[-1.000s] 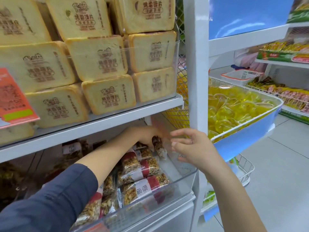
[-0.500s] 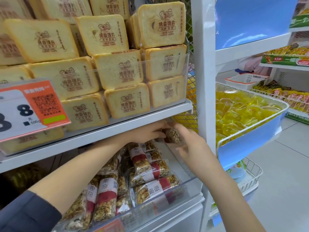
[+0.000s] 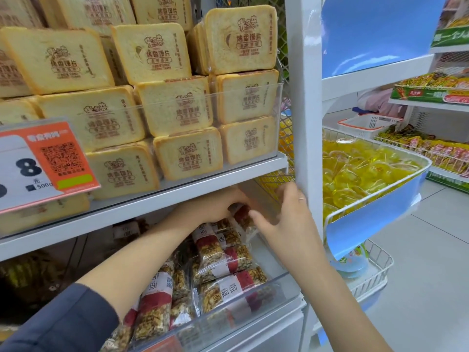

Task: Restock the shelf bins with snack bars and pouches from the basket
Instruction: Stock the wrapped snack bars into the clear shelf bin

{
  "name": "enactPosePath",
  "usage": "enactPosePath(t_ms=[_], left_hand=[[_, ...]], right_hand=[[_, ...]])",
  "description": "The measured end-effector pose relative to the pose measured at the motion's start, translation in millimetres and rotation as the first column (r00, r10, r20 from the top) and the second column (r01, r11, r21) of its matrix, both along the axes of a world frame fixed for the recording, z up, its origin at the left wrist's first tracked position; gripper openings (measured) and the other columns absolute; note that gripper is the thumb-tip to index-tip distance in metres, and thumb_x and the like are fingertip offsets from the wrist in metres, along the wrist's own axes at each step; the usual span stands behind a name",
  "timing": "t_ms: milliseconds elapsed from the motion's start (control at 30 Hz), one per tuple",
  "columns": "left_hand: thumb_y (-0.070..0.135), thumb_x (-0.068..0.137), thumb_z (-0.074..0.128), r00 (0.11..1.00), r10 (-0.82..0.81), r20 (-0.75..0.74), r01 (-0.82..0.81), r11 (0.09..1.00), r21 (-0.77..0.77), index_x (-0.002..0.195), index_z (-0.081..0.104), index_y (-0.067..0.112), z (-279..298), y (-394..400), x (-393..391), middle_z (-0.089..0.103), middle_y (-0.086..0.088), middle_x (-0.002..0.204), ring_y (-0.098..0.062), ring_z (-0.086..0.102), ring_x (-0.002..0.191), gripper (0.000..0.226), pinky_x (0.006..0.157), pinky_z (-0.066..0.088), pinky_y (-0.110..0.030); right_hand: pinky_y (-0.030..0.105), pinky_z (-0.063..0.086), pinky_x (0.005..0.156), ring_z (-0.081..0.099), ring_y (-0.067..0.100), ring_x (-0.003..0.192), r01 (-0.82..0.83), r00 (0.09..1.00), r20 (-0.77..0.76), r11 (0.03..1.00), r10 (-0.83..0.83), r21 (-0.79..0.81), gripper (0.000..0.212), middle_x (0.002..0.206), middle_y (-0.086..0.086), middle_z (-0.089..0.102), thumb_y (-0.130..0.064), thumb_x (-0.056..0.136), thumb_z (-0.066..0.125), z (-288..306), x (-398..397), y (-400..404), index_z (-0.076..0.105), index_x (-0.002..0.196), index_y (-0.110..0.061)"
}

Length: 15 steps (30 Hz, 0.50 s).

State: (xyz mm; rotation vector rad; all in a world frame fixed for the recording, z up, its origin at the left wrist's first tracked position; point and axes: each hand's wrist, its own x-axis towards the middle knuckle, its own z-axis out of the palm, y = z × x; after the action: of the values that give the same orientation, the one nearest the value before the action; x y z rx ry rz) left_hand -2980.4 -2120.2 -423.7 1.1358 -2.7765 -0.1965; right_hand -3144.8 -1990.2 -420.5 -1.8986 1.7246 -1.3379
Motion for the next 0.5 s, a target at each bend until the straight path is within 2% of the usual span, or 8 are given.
enactPosePath(t_ms=[67, 133, 200, 267, 333, 400, 433, 500], left_hand=[[0.002, 0.081, 0.061, 0.992, 0.004, 0.126, 0.003, 0.998, -0.058, 0.113, 0.066, 0.019, -9, -12, -6, 0.056, 0.000, 0.114, -0.024, 0.049, 0.111, 0.036, 0.093, 0.036, -0.033], [-0.002, 0.084, 0.053, 0.975, 0.031, 0.220, -0.018, 0.998, -0.061, 0.120, 0.063, 0.017, -16, -22, -13, 0.046, -0.004, 0.128, -0.024, 0.039, 0.117, 0.042, 0.096, 0.033, -0.032], [0.000, 0.085, 0.052, 0.981, 0.053, 0.188, -0.042, 0.997, -0.061, 0.114, 0.064, 0.018, -21, -27, -15, 0.048, -0.004, 0.123, -0.024, 0.042, 0.113, 0.036, 0.092, 0.037, -0.033], [0.006, 0.086, 0.055, 0.991, 0.112, 0.075, -0.108, 0.992, -0.060, 0.099, 0.062, 0.020, -24, -32, -13, 0.055, 0.000, 0.105, -0.024, 0.054, 0.104, 0.021, 0.082, 0.042, -0.032], [0.010, 0.087, 0.057, 0.982, 0.190, 0.000, -0.190, 0.982, -0.018, 0.109, 0.057, 0.020, -26, -33, -6, 0.058, 0.001, 0.110, -0.020, 0.057, 0.103, 0.024, 0.079, 0.040, -0.026], [0.005, 0.089, 0.052, 0.976, 0.216, -0.017, -0.215, 0.976, 0.027, 0.134, 0.048, 0.020, -22, -27, 2, 0.050, 0.000, 0.134, -0.017, 0.050, 0.120, 0.047, 0.095, 0.040, -0.029], [0.000, 0.089, 0.048, 0.982, 0.183, -0.036, -0.181, 0.983, 0.038, 0.138, 0.044, 0.020, -20, -23, 6, 0.045, 0.001, 0.142, -0.017, 0.044, 0.128, 0.053, 0.104, 0.036, -0.031], [0.001, 0.094, 0.042, 0.997, 0.072, -0.001, -0.072, 0.989, 0.126, 0.140, 0.045, 0.022, -17, -9, 10, 0.042, 0.003, 0.146, -0.015, 0.042, 0.129, 0.051, 0.110, 0.033, -0.031]], right_hand=[[0.028, 0.036, 0.067, 0.055, 0.019, 0.087, 0.015, 0.998, 0.057, 0.999, -0.013, -0.045, 0.032, 0.101, -0.002, 0.051, -0.034, 0.090, 0.060, 3, -4, 4, 0.040, 0.112, -0.021], [0.027, 0.033, 0.066, 0.055, 0.017, 0.088, 0.008, 1.000, 0.020, 0.997, -0.007, -0.072, 0.024, 0.104, -0.003, 0.053, -0.029, 0.092, 0.055, 2, -7, 4, 0.042, 0.112, -0.022], [0.030, 0.038, 0.068, 0.056, 0.017, 0.086, 0.004, 1.000, -0.007, 0.997, -0.005, -0.076, 0.021, 0.105, -0.003, 0.053, -0.026, 0.093, 0.053, 1, -8, 2, 0.044, 0.111, -0.022], [0.032, 0.041, 0.070, 0.057, 0.017, 0.086, 0.005, 1.000, -0.008, 0.997, -0.006, -0.077, 0.019, 0.105, -0.003, 0.053, -0.024, 0.093, 0.053, 0, -9, 0, 0.044, 0.110, -0.022], [0.030, 0.040, 0.068, 0.056, 0.014, 0.084, 0.004, 1.000, 0.003, 0.997, -0.003, -0.071, 0.017, 0.102, -0.004, 0.053, -0.022, 0.093, 0.053, -1, -11, 0, 0.045, 0.108, -0.023], [0.029, 0.040, 0.067, 0.056, 0.010, 0.082, -0.004, 1.000, 0.020, 0.997, 0.006, -0.071, 0.015, 0.099, -0.005, 0.054, -0.020, 0.092, 0.053, -1, -11, -1, 0.045, 0.104, -0.025], [0.028, 0.039, 0.066, 0.056, 0.009, 0.081, -0.004, 1.000, 0.020, 0.997, 0.005, -0.073, 0.014, 0.098, -0.006, 0.055, -0.019, 0.092, 0.052, -1, -11, -1, 0.045, 0.102, -0.025], [0.027, 0.034, 0.062, 0.056, 0.010, 0.080, 0.005, 1.000, 0.006, 0.997, -0.005, -0.083, 0.012, 0.096, -0.004, 0.054, -0.017, 0.092, 0.052, -2, -9, -3, 0.047, 0.100, -0.023]])
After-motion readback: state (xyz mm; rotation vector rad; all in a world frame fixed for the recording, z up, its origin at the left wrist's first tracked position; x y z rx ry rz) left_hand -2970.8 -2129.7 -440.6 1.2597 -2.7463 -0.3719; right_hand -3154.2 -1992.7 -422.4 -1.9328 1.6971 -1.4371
